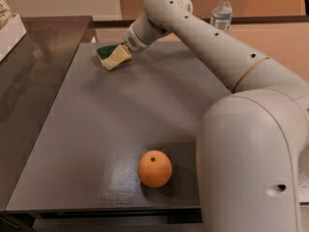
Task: Move sponge near orange
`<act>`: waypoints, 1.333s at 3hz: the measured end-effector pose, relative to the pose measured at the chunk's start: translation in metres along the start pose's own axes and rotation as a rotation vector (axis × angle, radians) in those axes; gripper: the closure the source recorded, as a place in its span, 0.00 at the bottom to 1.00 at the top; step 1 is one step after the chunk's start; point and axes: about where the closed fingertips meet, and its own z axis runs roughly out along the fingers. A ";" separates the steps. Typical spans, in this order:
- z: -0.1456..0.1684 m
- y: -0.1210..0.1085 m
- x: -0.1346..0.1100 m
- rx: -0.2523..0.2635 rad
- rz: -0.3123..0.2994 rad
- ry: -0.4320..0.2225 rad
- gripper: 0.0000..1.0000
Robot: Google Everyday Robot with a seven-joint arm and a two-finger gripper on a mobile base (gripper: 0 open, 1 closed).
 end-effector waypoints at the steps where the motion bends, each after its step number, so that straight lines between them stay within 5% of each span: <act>1: 0.000 -0.004 -0.001 0.003 0.008 0.004 0.41; 3: -0.022 -0.002 0.003 0.003 0.022 0.009 0.87; 4: -0.062 0.013 0.009 -0.002 0.021 0.007 1.00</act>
Offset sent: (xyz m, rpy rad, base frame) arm 0.0106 -0.0107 0.0121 0.0050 0.0019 -0.0325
